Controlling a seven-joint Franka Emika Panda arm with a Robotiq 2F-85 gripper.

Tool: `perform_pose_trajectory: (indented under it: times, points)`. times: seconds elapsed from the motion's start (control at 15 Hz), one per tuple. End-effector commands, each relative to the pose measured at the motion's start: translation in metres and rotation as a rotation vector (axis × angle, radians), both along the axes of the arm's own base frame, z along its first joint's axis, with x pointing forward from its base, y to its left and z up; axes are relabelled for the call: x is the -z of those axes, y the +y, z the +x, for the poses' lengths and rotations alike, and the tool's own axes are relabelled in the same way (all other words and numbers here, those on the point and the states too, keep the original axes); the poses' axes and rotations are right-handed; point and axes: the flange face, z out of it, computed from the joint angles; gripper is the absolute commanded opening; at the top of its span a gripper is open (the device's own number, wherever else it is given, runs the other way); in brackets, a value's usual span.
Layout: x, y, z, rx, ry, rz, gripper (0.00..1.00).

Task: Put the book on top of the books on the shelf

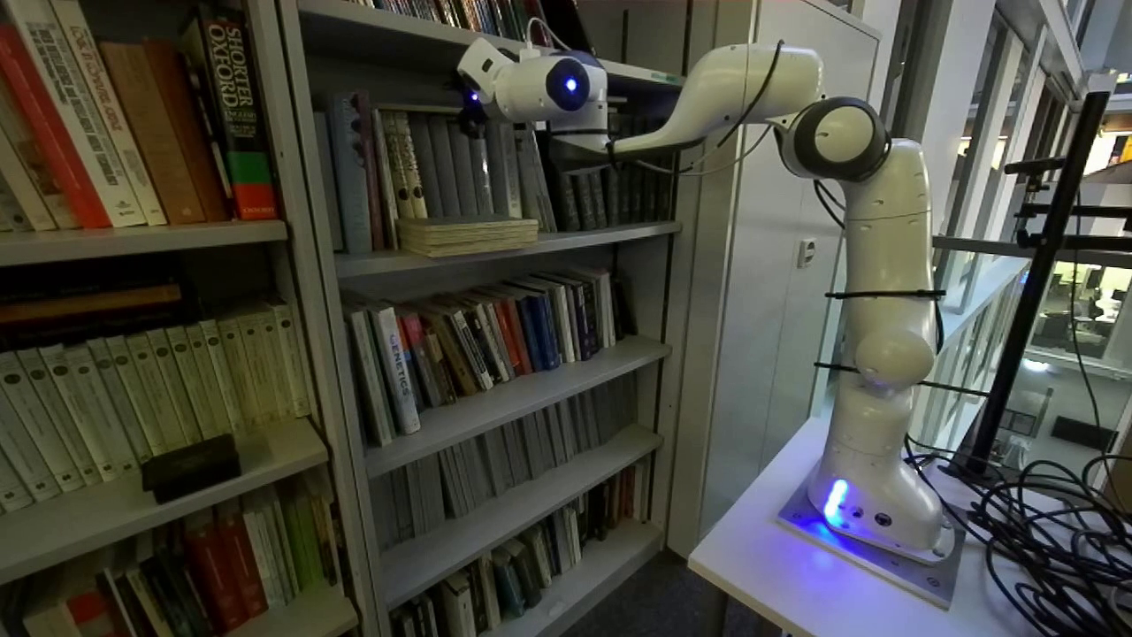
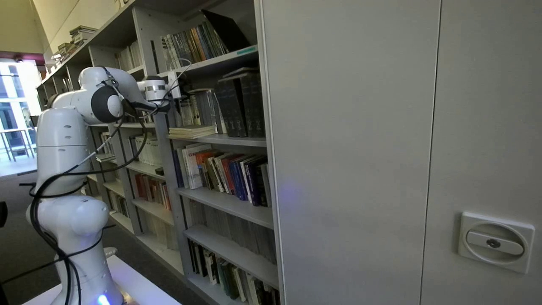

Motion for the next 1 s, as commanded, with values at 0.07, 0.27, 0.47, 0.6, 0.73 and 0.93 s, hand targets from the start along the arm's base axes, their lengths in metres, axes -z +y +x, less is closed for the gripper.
perform_pose_trajectory:
  times: [0.07, 0.27, 0.47, 0.6, 0.73, 0.93]
  points:
    - [-0.0041, -0.0055, -0.0163, 0.017, -0.007, 0.0, 0.22]
    - [-0.0033, -0.0053, -0.0182, 0.018, -0.005, -0.004, 0.04]
    - [-0.0013, -0.0043, -0.0199, 0.019, -0.001, -0.003, 0.01]
    - [-0.002, -0.0041, -0.0202, 0.019, -0.002, -0.003, 0.03]
    - [-0.0015, -0.0039, -0.0201, 0.02, -0.002, -0.004, 0.03]
    - [0.0015, -0.0031, -0.0113, 0.026, 0.001, -0.008, 0.03]
